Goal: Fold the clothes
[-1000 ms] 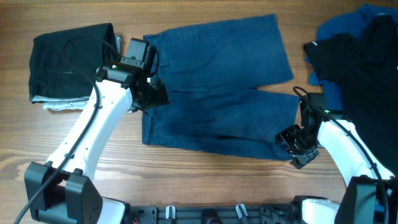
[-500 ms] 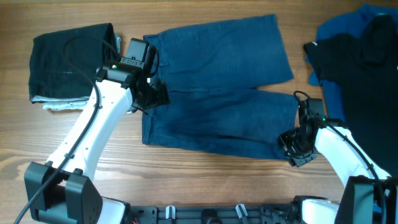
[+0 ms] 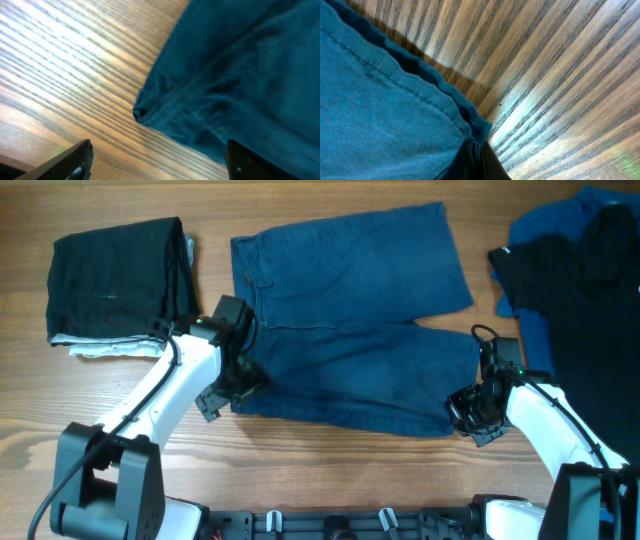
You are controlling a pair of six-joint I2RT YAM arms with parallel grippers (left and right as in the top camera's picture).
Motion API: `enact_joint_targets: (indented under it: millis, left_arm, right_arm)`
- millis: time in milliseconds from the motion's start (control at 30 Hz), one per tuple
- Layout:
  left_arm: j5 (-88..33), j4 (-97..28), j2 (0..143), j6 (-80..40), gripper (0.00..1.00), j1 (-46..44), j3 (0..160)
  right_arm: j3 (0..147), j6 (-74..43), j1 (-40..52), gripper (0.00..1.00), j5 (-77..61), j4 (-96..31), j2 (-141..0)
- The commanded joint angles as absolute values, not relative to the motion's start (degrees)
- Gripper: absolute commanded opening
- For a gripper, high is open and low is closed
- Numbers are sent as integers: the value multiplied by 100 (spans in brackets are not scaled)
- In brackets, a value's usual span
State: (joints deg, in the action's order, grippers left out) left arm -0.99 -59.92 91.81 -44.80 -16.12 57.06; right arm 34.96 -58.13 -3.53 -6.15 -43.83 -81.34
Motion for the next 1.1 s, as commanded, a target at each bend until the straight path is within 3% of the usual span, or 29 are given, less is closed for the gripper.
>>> enact_joint_targets:
  millis: [0,167,300,367,400,433,467,600,800,1067]
  left_arm:
    - [-217,-5686,9192,-5146,85,-1629,5374]
    - [-987,-4956,9194,-5365,84,-1629,4783]
    - [-1002,-4318,9194,-5454,77,-1629,4434]
    - [-998,-4213,9194,-5450,51,-1629,4386]
    - [-978,-4217,9194,-5448,27,-1629,4386]
    - [-963,-4222,9194,-5446,9,-1629,4386]
    - [-943,-4246,9194,-5443,4,-1629,4386]
    - [-729,-4259,9192,-5415,4,-1629,4388]
    - [-698,-4890,9035,-4276,4,-1625,4724]
    - [-701,-5767,7336,-4281,4,-1629,5083]
  right_arm:
    - [3400,-5695,-362,4,-515,-4329,-8125]
    - [3400,-5500,-362,4,-515,-4259,-8125]
    - [3400,-5398,-362,4,-515,-4261,-8125]
    - [3400,-5398,-362,4,-515,-4261,-8125]
    - [3400,-5395,-362,4,-515,-4261,-8125]
    - [3400,-5393,-362,4,-515,-4261,-8125]
    - [3400,-5395,-362,4,-515,-4257,-8125]
    - [3400,-5308,-362,4,-515,-4254,-8125]
    - [3754,-4683,-362,4,-515,-4707,-8110]
    - [4731,-4185,-362,4,-537,-5756,-8108]
